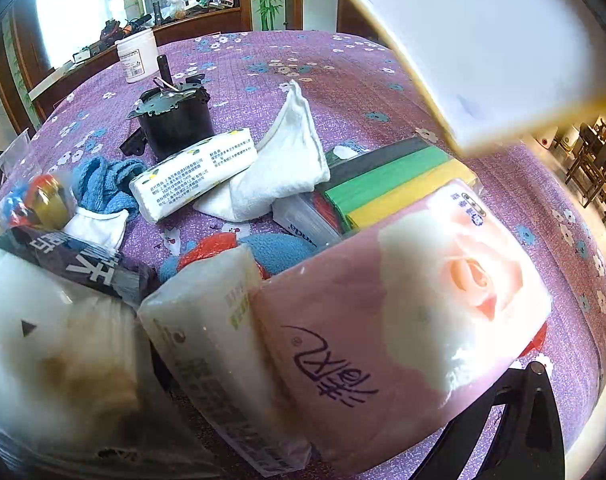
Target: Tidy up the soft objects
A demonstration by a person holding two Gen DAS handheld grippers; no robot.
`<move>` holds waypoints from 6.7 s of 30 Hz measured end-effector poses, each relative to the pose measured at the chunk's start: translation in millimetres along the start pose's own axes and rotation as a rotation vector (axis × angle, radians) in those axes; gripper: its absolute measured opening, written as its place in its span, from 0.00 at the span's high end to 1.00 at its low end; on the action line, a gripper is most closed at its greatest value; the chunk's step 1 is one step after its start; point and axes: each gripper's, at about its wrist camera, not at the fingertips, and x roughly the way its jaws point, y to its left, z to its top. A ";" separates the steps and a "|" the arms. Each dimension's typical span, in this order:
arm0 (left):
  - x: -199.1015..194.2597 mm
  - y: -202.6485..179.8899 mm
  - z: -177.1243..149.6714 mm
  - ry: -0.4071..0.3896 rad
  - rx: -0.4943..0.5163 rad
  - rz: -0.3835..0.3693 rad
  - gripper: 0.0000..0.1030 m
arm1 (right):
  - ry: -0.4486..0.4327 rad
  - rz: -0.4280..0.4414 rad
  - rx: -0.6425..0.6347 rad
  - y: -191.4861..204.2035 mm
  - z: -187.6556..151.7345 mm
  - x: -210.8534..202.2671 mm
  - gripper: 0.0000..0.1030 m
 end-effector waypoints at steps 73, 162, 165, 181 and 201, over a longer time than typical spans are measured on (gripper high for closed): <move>-0.1 -0.3 0.7 0.001 0.002 0.002 0.00 | -0.083 0.548 -0.303 -141.8 -38.8 -76.9 0.39; -23.8 -234.3 161.7 -0.026 0.180 -0.303 0.57 | -0.249 0.618 0.095 -236.6 146.0 -38.2 0.66; 5.2 -248.5 183.6 0.035 0.163 -0.297 0.57 | -0.212 0.580 0.113 -235.8 172.3 -10.3 0.66; 84.7 -257.5 208.1 0.161 0.074 -0.238 0.56 | -0.041 0.522 0.154 -236.1 191.1 82.6 0.64; 62.7 -272.2 206.7 0.106 0.115 -0.251 0.26 | -0.195 0.490 0.292 -273.6 193.9 46.5 0.35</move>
